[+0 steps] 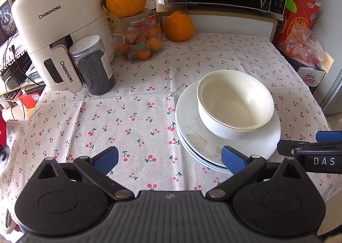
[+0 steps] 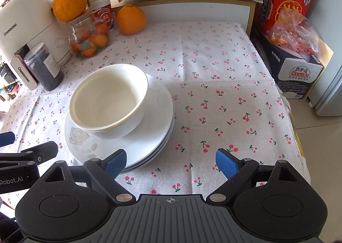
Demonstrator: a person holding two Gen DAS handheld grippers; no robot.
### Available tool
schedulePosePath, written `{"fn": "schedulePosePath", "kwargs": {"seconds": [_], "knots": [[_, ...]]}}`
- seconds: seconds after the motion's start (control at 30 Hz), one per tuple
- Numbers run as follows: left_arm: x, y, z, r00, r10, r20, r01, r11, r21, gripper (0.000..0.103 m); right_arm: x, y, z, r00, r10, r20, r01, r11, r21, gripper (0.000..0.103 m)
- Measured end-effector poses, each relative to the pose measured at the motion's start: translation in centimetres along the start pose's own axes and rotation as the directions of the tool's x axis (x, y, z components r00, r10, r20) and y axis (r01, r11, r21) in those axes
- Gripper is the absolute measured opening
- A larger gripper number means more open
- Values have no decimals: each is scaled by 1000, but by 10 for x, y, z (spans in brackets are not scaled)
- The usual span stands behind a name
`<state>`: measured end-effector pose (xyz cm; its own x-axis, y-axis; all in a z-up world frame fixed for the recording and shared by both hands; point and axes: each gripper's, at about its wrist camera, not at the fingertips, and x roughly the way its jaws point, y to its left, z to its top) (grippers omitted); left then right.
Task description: Organize plates and bowls
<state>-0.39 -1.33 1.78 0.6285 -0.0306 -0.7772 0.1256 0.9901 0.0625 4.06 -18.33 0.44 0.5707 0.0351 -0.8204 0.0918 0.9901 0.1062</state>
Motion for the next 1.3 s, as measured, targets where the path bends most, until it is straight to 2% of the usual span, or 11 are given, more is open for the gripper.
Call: {"fn": "schedulePosePath", "kwargs": {"seconds": [1.3], "knots": [[-2, -3, 1, 1000, -3, 2, 3, 1000, 0, 103, 2, -1, -1, 1000, 1, -11, -1, 1000, 4, 92]]}}
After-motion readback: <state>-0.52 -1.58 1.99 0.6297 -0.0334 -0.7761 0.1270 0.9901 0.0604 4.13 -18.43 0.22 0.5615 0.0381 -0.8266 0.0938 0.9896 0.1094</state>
